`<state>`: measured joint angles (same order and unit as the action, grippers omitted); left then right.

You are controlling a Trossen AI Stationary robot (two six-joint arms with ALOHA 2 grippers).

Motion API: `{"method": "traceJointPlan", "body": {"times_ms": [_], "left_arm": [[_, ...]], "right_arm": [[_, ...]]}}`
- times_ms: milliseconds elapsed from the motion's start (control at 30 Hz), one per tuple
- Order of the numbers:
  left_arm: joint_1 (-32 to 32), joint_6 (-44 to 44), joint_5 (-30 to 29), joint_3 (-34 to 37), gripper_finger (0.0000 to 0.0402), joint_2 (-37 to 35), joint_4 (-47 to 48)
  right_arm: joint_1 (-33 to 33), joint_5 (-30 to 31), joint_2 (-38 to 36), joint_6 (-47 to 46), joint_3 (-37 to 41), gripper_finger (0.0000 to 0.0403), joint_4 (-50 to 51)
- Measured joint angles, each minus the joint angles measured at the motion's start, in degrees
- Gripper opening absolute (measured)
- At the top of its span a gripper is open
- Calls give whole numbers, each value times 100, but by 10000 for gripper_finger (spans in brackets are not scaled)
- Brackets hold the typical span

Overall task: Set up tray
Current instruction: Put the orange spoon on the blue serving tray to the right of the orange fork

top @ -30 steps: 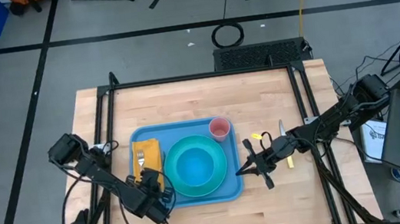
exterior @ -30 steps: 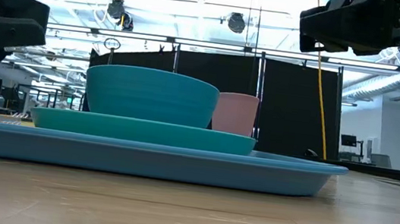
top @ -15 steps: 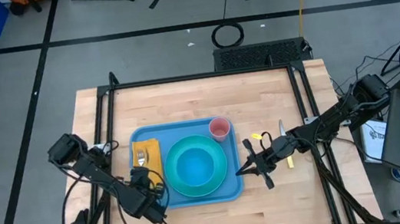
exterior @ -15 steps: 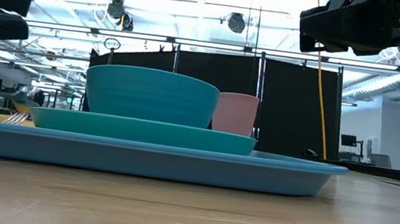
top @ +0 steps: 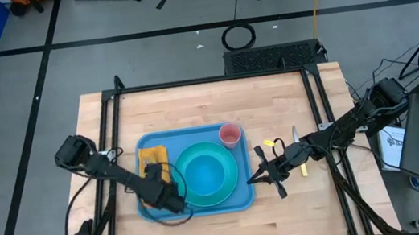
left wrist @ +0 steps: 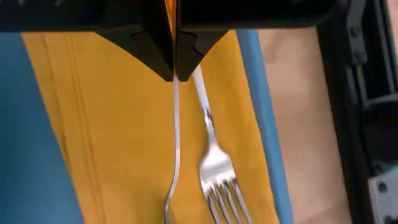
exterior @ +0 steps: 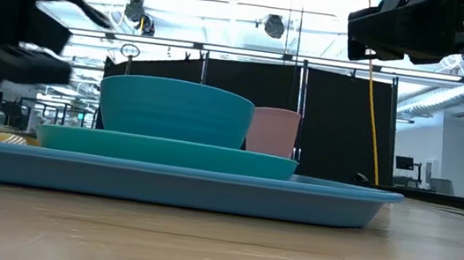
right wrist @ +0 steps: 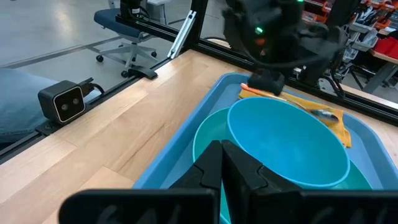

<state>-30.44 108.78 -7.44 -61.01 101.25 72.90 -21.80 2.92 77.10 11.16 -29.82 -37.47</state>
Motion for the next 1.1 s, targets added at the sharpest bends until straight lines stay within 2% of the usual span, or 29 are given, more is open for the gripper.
{"method": "traceJointPlan", "body": {"times_ms": [267,433,633,1100], "left_arm": [[123,-149,268,96,2,0,357],[110,-84,304,96,2,0,268],[184,-180,144,96,2,0,-189],[300,-272,344,590,14,-30,-900]], "right_arm": [[0,0,0,0,0,0,13],[0,0,0,0,0,0,20],[0,0,0,0,0,0,2],[0,0,0,-1,0,0,56]]}}
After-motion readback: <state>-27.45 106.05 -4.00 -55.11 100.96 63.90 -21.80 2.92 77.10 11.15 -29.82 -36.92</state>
